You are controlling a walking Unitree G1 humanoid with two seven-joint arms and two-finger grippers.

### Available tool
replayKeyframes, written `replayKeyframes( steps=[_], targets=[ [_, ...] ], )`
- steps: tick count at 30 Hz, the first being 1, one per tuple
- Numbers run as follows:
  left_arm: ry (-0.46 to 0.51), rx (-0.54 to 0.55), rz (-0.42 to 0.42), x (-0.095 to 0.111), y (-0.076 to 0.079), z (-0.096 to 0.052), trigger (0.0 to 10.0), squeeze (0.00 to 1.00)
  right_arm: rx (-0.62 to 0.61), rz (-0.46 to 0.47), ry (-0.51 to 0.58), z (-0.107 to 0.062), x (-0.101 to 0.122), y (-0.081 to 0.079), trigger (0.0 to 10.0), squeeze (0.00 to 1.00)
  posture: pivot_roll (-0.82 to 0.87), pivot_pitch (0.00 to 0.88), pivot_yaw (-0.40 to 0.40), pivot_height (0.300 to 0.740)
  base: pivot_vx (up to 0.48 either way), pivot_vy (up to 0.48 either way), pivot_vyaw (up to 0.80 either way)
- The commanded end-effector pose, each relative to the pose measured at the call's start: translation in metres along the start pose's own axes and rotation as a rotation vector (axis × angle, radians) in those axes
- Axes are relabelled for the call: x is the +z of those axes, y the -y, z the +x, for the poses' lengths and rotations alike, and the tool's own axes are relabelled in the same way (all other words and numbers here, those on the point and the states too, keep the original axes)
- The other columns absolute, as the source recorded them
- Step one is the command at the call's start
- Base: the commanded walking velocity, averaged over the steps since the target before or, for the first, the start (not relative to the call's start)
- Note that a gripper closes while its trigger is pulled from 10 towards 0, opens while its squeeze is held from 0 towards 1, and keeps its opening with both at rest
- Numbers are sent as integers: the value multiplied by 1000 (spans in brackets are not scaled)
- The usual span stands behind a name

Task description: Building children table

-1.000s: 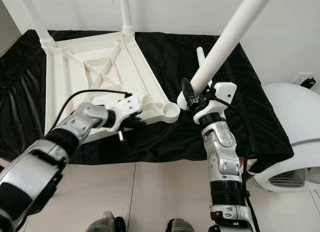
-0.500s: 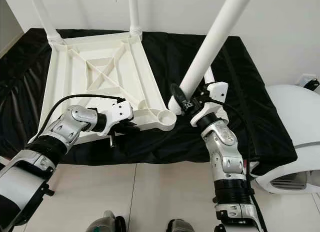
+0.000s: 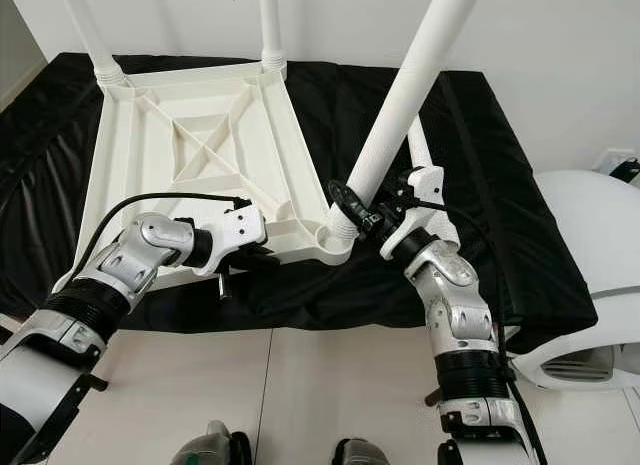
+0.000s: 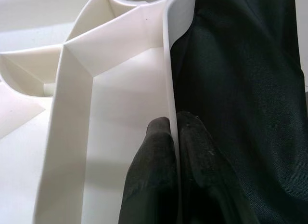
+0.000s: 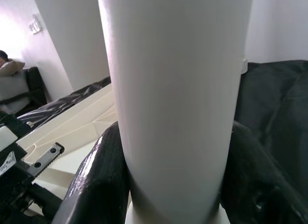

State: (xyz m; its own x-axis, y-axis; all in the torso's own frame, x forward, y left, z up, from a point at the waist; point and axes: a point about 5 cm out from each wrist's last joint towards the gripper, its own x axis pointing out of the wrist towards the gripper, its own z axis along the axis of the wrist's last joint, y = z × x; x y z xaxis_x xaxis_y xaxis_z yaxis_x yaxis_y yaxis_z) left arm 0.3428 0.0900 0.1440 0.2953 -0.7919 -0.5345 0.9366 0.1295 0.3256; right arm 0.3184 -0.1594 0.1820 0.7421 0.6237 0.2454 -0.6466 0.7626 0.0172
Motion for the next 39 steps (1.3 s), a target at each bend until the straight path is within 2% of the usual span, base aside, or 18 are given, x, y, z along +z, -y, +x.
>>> replayKeyframes(
  steps=[1, 11, 23, 39],
  targets=[
    [-45, -42, 0, -10, 9, 3, 10000, 0, 26, -7, -13, 2, 0, 1, 10000, 0, 7, 74, -6, 740, 0, 0, 0],
    [-28, -45, 19, -2, 11, 4, 10000, 0, 84, 37, -61, 12, -15, -1, 10000, 0, 18, 82, -10, 740, 0, 0, 0],
    [-28, -39, 20, 0, 13, 3, 10000, 0, 120, 29, -101, 15, -23, 1, 10000, 0, 24, 78, -19, 740, 0, 0, 0],
    [-33, -29, 24, 1, 14, 1, 10000, 0, 129, -17, -185, -1, -35, 12, 10000, 0, 21, 68, -19, 740, 0, 0, 0]
  ],
)
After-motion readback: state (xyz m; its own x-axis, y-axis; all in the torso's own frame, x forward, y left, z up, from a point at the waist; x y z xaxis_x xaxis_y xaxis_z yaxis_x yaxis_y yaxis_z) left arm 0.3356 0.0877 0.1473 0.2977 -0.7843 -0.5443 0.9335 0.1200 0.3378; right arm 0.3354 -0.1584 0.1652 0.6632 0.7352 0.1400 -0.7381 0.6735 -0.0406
